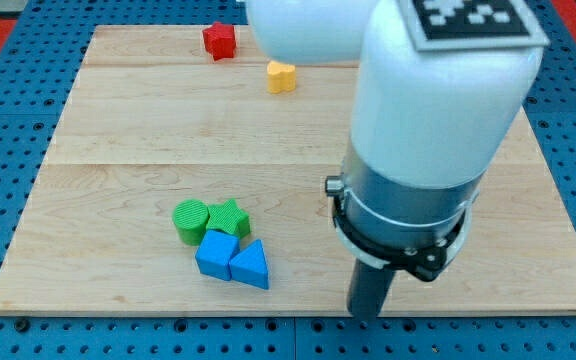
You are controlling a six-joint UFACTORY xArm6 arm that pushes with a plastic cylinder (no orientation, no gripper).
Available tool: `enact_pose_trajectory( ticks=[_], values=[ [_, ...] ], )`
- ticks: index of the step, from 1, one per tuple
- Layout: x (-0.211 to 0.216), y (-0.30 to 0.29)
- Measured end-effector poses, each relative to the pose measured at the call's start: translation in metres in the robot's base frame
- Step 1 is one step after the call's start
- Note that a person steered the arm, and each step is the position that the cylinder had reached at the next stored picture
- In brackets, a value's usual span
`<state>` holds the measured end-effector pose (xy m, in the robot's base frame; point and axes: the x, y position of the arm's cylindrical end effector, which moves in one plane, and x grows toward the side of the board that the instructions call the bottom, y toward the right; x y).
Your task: Move the green star to the bottom side of the yellow heart
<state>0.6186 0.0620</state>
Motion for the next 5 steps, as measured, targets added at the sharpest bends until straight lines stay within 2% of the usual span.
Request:
enact_pose_trajectory(
  ticks=[2,4,5],
  values=[
    [-0.055,-0.118],
    [-0.114,-0.193],
    [-0.138,-0.17]
  ],
)
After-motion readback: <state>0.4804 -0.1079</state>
